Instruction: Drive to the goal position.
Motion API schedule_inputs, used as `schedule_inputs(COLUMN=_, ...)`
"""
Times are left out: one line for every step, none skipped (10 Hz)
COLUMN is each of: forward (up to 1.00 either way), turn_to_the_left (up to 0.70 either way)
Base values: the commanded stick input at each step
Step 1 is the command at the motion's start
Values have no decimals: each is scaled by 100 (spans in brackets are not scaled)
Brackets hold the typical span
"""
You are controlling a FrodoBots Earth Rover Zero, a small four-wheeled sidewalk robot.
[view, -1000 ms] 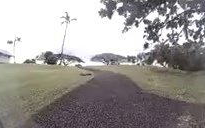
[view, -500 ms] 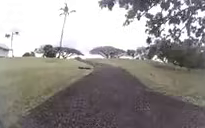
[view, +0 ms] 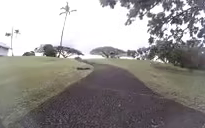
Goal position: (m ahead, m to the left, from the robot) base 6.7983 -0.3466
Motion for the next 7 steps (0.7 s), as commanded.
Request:
schedule_inputs(forward=81, turn_to_the_left=-32)
schedule_inputs(forward=81, turn_to_the_left=-27)
schedule_inputs(forward=81, turn_to_the_left=-16)
schedule_inputs(forward=81, turn_to_the_left=0)
schedule_inputs(forward=81, turn_to_the_left=0)
schedule_inputs(forward=81, turn_to_the_left=0)
schedule_inputs(forward=81, turn_to_the_left=0)
